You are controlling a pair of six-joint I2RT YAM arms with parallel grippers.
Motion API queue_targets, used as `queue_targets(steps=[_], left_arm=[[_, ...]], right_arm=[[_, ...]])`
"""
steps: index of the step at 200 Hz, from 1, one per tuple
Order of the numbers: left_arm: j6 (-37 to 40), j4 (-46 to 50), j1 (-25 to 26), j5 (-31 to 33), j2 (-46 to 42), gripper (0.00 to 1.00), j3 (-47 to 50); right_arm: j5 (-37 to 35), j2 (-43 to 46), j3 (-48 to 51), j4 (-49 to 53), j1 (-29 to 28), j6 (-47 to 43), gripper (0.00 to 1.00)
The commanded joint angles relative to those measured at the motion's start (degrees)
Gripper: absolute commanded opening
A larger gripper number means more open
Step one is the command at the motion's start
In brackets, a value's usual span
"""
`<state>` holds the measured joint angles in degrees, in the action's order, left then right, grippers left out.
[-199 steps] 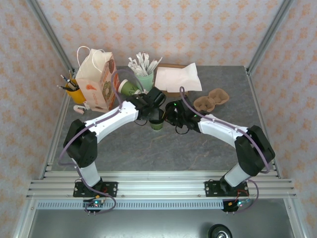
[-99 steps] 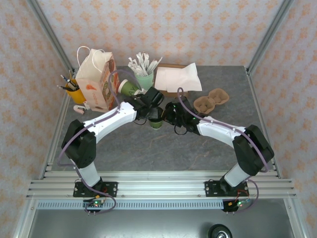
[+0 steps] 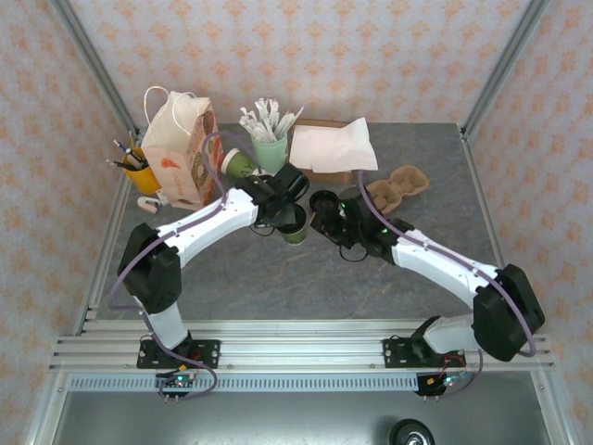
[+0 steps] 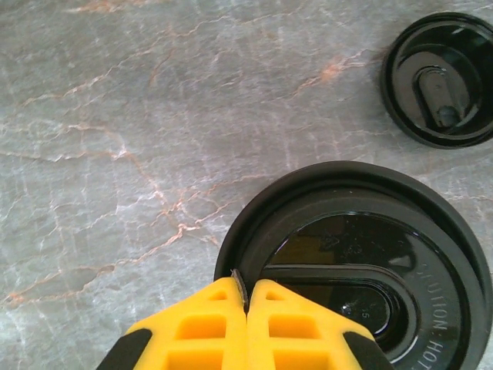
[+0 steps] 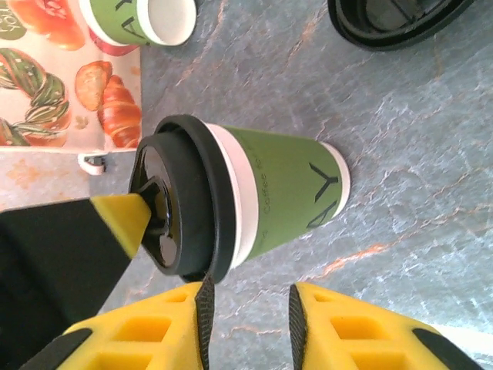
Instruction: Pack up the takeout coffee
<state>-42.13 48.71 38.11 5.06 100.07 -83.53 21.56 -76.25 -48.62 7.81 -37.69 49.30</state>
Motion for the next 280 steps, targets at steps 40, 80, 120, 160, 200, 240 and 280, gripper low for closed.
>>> queue_targets(steps=[40,80,120,160,200,240,280], left_arm=[[-5.36,7.54,0.04,-0.14,2.55,0.00,-0.23],[-3.68,8.57,0.17,-0.48,3.64,0.00,-2.42],[-2.72,8.85,0.30,-1.10,4.25,0.00,-3.31],[-2.34,9.20,0.31,-1.35,4.76,0.00,-3.90],[-2.25,9.26,0.31,-1.46,5.13,0.00,-4.28],[-2.26,9.35,0.30,-1.72,5.33,0.00,-4.45],[-0.75,8.63,0.49,-2.66,5.39,0.00,-4.71]], right_arm=[[9.35,-2.07,6.36,-14.83,0.16,2.79,0.39],[8.72,-4.11,5.36,-16.83,0.14,2.95,0.41],[3.74,-5.92,5.14,-19.07,0.15,5.12,0.41],[5.88,-7.12,5.37,-26.18,0.21,7.12,0.41],[3.76,-5.74,6.04,-24.40,0.24,6.06,0.41],[1.64,-6.82,7.31,-23.22,0.22,6.74,0.34],[-0.70,-10.37,5.11,-15.37,0.25,7.57,0.28]])
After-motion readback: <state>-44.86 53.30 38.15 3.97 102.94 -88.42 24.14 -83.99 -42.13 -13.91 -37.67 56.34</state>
